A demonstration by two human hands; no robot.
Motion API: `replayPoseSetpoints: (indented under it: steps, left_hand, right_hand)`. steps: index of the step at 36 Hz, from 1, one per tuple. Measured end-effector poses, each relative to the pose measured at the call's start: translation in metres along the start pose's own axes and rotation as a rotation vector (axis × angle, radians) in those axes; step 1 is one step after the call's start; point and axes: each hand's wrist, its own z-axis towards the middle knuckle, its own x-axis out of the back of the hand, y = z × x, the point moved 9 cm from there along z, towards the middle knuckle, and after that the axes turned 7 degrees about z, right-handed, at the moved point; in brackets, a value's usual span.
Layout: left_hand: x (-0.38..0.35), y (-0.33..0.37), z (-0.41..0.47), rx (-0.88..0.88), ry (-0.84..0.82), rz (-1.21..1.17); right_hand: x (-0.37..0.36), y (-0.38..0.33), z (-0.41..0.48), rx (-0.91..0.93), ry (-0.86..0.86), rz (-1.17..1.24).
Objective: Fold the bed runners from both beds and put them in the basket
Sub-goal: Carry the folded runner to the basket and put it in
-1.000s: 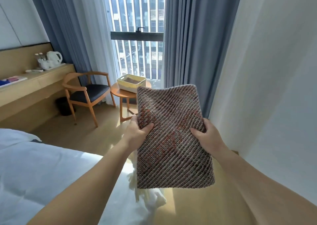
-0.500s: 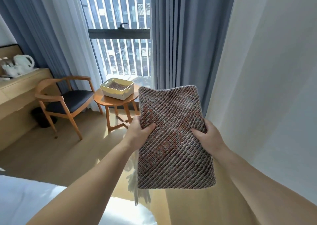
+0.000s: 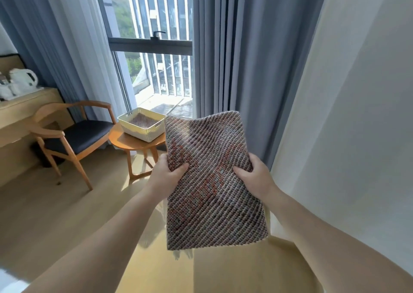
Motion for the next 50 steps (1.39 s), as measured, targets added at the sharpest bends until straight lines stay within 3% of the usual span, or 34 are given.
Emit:
replayPoseSetpoints:
  steps: [10, 24, 38, 50]
  left_hand:
    - [0.006, -0.033, 0.112, 0.040, 0.029, 0.095]
    - [0.080, -0.087, 0.321, 0.087, 0.077, 0.049]
    - [0.118, -0.133, 0.464, 0.200, 0.124, 0.018]
    - [0.125, -0.161, 0.637, 0.309, 0.209, 0.083]
  right_hand:
    - [-0.044, 0.022, 0.124, -0.028, -0.087, 0.034]
    - [-0.166, 0.016, 0.340, -0.069, -0.119, 0.024]
    - [-0.249, 0.020, 0.500, -0.086, -0.195, -0.052]
    - [-0.306, 0.037, 0.697, -0.052, -0.356, -0.028]
